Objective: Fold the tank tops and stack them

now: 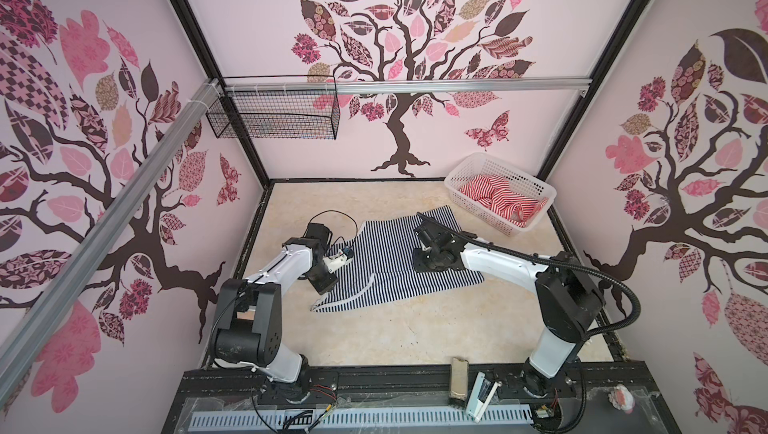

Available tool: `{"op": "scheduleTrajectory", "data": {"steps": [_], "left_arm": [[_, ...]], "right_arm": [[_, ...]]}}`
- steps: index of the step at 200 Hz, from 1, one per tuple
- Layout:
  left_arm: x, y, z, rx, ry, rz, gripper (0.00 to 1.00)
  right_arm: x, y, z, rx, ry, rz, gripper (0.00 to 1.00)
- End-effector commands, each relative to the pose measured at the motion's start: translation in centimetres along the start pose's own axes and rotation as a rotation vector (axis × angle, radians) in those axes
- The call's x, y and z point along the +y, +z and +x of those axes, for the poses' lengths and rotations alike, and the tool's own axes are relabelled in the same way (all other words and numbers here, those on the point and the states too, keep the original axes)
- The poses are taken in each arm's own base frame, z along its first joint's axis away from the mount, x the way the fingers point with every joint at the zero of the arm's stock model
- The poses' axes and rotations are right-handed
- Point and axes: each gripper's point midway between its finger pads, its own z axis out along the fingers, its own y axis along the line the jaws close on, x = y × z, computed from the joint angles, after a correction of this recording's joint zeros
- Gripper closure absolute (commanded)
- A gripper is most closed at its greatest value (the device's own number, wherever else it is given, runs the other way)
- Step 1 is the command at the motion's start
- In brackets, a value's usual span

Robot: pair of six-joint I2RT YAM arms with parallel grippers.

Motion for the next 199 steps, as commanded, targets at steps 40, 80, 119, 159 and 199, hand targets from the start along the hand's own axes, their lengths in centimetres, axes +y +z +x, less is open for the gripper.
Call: {"op": "scheduleTrajectory", "data": {"steps": [40, 80, 119, 159, 199], "left_arm": [[-1.3, 1.9, 3.4, 0.117, 0.05, -0.065, 0.51], [-1.6, 2.4, 5.0, 0.161, 0.066, -0.111, 0.51], [-1.8, 1.2, 4.7, 0.144, 0.032, -0.077, 0.51], [-2.9, 0.7, 5.2, 0.134, 0.033, -0.034, 0.5], [-1.2, 0.1, 4.5, 0.086, -0.051, -0.067, 0.5]], "right_arm": [[3.8, 2.1, 0.8, 0.06, -0.03, -0.112, 0.58], [7.7, 2.6, 1.2, 0.072, -0.129, -0.171, 0.55], [9.5, 4.0, 1.1, 0.093, -0.16, -0.177, 0.56], [10.1, 6.1, 1.3, 0.119, -0.187, -0.182, 0.56], [10.4, 7.4, 1.7, 0.139, -0.202, -0.187, 0.52]]}}
